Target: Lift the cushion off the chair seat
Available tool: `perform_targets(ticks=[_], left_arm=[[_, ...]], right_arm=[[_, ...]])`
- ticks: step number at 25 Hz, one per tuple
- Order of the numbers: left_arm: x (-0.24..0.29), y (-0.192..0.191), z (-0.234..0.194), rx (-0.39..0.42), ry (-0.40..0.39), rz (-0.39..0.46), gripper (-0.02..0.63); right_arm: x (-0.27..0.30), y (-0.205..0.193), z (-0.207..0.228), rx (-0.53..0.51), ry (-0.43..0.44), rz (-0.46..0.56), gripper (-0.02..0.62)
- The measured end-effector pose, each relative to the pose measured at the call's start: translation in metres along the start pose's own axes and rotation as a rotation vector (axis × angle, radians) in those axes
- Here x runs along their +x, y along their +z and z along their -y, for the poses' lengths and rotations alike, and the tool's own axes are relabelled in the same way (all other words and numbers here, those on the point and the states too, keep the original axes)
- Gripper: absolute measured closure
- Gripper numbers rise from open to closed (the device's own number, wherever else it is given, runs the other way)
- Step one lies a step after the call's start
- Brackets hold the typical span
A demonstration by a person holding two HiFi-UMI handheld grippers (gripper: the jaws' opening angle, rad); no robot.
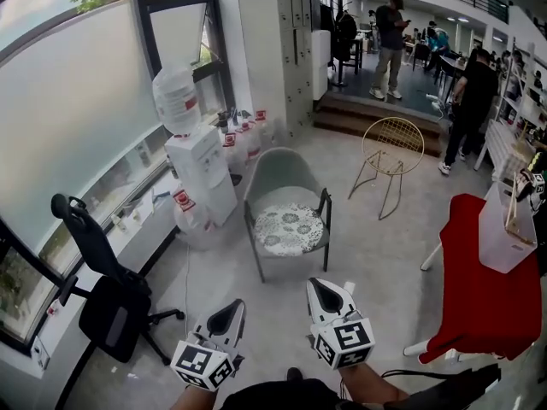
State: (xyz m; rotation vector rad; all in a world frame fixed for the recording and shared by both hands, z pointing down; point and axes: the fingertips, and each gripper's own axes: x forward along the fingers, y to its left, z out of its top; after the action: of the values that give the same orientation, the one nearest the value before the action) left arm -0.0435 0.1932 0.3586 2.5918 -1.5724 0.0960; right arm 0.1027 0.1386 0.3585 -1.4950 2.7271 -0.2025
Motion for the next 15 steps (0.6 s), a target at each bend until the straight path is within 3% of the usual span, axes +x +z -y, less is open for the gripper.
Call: perform_targets(ticks=[15], left_arm=[[0.071, -0.006, -0.031, -0.009, -0.031, -0.048, 0.598]], right_arm=[[0.043, -0.015, 0.054, 0.02, -0.068, -0.038, 0.589]])
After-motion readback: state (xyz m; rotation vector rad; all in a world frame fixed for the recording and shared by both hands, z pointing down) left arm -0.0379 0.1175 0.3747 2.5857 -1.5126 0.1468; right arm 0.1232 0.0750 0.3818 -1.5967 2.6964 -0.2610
